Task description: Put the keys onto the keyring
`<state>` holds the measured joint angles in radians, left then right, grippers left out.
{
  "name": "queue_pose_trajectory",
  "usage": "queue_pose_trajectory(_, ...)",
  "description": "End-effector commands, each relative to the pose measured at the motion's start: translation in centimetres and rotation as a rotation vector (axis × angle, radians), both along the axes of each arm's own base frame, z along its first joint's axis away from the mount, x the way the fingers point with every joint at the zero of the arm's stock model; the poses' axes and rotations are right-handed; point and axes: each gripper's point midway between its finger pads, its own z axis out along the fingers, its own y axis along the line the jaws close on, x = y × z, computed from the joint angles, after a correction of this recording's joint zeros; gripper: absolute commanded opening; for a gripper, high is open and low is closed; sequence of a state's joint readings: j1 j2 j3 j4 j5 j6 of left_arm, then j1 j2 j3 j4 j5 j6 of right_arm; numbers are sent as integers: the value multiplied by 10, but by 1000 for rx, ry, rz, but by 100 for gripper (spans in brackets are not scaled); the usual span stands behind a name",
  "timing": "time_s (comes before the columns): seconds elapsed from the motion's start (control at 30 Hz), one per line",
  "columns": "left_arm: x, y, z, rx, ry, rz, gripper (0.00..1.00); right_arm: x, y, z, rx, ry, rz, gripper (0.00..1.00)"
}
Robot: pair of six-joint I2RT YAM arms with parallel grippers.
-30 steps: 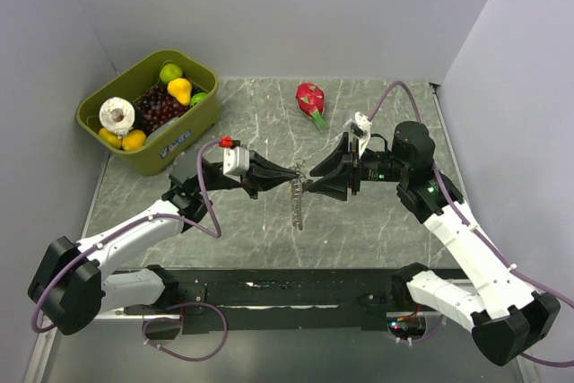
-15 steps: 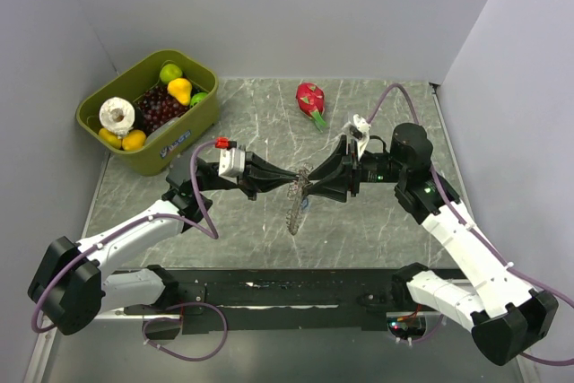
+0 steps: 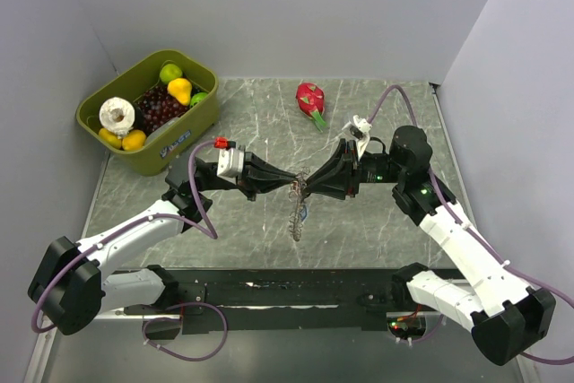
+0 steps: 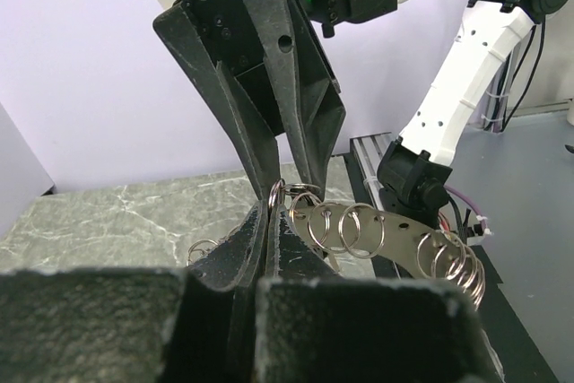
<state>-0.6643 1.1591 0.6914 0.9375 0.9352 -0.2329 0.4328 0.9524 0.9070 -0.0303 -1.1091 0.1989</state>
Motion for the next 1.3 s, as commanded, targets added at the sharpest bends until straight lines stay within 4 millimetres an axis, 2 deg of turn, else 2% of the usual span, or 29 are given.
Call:
queue_pose_trajectory(0.0, -10, 7, 41, -96, -116, -13, 1, -5, 0, 13, 46, -49, 26, 33)
queue_pose_trajectory(0.17, -11, 6, 42, -102, -111, -25, 1, -7, 1, 12, 53, -41, 35, 27)
queue_pose_trajectory(0.27, -11, 6, 42, -103, -109, -28, 1, -9, 3, 10, 50, -36, 49, 13)
queue_pose_trajectory(0.47, -10, 6, 42, -103, -108, -26, 1, -11, 3, 7, 43, -30, 63, 0)
queue_pose_trajectory(1.27, -19, 12, 54, -142, -135, -38, 1, -7, 3, -16, -14, 13, 45, 0)
